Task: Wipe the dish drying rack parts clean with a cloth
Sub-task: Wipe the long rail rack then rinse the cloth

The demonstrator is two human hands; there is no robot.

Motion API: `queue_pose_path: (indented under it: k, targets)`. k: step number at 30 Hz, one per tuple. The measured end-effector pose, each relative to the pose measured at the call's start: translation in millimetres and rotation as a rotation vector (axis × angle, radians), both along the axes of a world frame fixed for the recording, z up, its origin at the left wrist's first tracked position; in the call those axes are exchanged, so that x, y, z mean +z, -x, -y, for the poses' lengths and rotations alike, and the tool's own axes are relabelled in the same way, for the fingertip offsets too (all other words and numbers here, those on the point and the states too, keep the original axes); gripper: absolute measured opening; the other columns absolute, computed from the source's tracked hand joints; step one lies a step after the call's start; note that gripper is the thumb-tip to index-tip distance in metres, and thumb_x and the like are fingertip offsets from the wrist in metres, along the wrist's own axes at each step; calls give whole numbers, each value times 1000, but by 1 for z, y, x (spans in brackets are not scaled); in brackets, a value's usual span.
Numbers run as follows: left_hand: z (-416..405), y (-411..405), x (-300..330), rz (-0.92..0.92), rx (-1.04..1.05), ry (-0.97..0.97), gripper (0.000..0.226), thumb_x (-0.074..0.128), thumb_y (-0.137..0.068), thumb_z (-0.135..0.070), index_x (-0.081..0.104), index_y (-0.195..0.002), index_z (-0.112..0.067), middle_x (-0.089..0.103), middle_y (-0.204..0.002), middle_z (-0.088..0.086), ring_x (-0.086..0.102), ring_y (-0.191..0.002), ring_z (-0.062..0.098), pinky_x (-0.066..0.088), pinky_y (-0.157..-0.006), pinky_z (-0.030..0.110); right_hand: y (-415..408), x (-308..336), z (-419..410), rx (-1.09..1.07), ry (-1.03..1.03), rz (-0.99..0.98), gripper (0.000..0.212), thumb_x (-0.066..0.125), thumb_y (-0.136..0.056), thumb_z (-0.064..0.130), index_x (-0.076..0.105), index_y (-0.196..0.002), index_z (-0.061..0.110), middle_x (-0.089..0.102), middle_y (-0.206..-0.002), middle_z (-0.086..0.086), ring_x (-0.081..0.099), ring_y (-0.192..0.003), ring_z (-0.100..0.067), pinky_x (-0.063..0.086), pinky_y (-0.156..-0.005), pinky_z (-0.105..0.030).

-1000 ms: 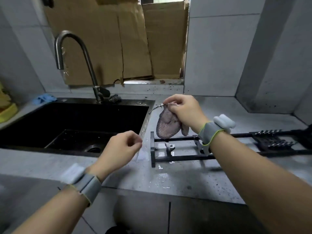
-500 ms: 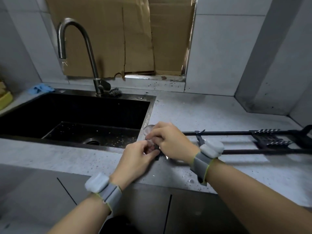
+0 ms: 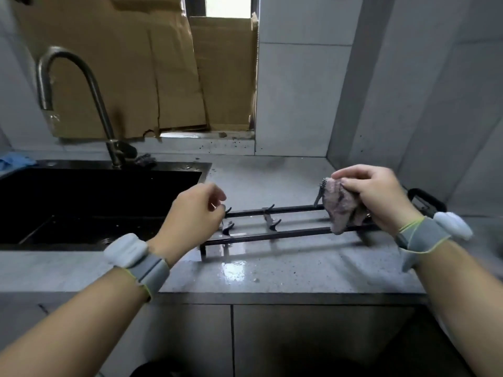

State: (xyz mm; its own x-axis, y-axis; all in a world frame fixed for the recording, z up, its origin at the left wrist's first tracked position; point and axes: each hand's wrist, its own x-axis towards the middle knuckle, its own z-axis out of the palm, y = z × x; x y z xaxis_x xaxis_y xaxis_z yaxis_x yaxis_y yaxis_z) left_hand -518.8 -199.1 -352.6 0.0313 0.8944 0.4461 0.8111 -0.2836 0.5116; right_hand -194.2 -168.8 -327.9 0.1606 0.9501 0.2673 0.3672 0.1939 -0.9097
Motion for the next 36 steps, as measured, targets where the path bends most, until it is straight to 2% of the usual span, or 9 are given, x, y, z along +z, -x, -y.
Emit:
queue_pose_path:
  k: [2,5,8,14,20,26,30,33,36]
  targets:
    - [-6,-27,4,-49,-64,-1,12,66,-86,-15,68,-97,-20,64,-85,-10,61,-81,12,49,-81,31,-20,-9,10,-36,16,3,18,60,-92,4,75,-90,14,72,-81,-9,59,-49,-23,46,-38,-34]
    - [-17,-65,4,-127,-157,41,16,66,-86,-18,67,-102,-19,64,-90,-6,61,-85,16,50,-84,35,-47,-19,18,-86,-13,14,21,64,-87,1,76,-84,18,75,-87,-6,65,-71,-16,52,-67,-43]
    - [-26,-101,2,-221,-258,69,21,66,-88,-24,66,-109,-18,63,-98,-5,60,-93,18,47,-85,31,-81,-21,22,-190,-60,-4,22,68,-83,3,77,-77,23,76,-83,0,67,-80,-15,52,-78,-38]
    - [-55,-186,-1,-395,-414,98,47,67,-89,-48,62,-123,-17,61,-117,1,56,-109,23,49,-93,38,-140,-17,27,-326,-84,-29,28,66,-84,-4,73,-76,21,71,-79,-1,62,-76,-13,47,-73,-25]
    - [-104,-248,-29,-687,-392,238,94,68,-57,-87,53,-120,-18,57,-116,3,54,-105,27,51,-86,38,-184,-29,15,-505,-75,24,23,69,-81,4,75,-75,24,74,-80,7,66,-82,-13,50,-80,-28]
    - [-133,-256,-42,-720,-426,361,92,78,-53,-70,48,-124,-20,51,-117,4,53,-107,27,53,-86,38,-211,-25,-11,-556,-91,39,26,66,-84,3,72,-74,27,72,-81,8,64,-79,-12,46,-70,-20]
    - [-141,-210,-22,-703,-465,304,112,83,-57,-61,33,-147,-17,45,-135,2,44,-118,23,46,-100,38,-206,-17,-30,-522,-139,38,27,66,-83,5,72,-73,28,72,-81,8,63,-72,-9,45,-60,-15]
    - [-144,-160,-3,-732,-505,269,125,85,-62,-57,14,-157,-18,35,-146,-1,35,-127,19,38,-109,33,-189,-6,-48,-467,-186,59,27,66,-82,5,72,-73,30,74,-84,6,65,-81,-9,48,-74,-19]
    - [-139,-116,2,-751,-512,206,127,86,-60,-52,11,-158,-20,33,-146,-4,33,-126,14,37,-109,29,-160,5,-57,-378,-219,94,24,66,-80,10,73,-73,32,74,-86,8,67,-88,-11,53,-87,-30]
